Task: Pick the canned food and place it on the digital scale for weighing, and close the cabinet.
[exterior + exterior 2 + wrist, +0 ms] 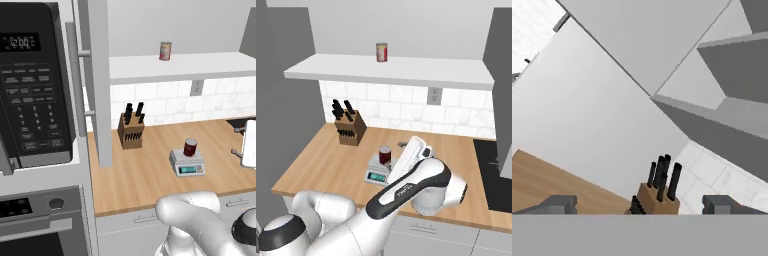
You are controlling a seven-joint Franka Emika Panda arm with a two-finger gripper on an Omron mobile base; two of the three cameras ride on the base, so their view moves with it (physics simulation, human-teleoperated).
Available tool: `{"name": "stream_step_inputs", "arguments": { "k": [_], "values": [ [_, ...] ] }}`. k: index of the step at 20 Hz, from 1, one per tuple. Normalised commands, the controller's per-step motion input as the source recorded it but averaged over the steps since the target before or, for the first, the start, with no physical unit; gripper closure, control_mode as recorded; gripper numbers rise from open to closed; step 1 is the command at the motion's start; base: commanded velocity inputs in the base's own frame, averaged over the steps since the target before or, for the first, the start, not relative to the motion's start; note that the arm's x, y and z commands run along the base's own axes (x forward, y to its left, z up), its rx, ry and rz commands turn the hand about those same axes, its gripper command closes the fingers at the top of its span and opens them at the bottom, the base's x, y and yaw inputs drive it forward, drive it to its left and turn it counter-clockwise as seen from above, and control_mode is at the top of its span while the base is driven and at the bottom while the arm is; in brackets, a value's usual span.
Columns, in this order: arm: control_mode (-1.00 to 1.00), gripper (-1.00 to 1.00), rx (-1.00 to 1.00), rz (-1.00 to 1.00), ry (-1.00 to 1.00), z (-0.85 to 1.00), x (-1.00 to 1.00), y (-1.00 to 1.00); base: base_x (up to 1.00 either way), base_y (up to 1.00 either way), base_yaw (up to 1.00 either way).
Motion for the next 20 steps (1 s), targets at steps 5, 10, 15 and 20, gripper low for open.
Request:
{"name": "stream_step_inputs", "arguments": {
  "k": [5, 10, 15, 20],
  "values": [
    [-1.0, -1.0, 0.01, 0.0, -0.46, 0.54, -0.55, 0.04, 0.0, 0.0, 0.0],
    [-1.0, -1.0, 0.0, -0.06, -0.33, 0.43, -0.51, 0.09, 0.0, 0.0, 0.0],
    [-1.0, -1.0, 0.15, -0.04, -0.12, 0.21, -0.45, -0.2, 0.0, 0.0, 0.0],
    [-1.0, -1.0, 0.2, -0.08, -0.11, 0.0, -0.52, -0.44, 0.0, 0.0, 0.0]
  ]
}}
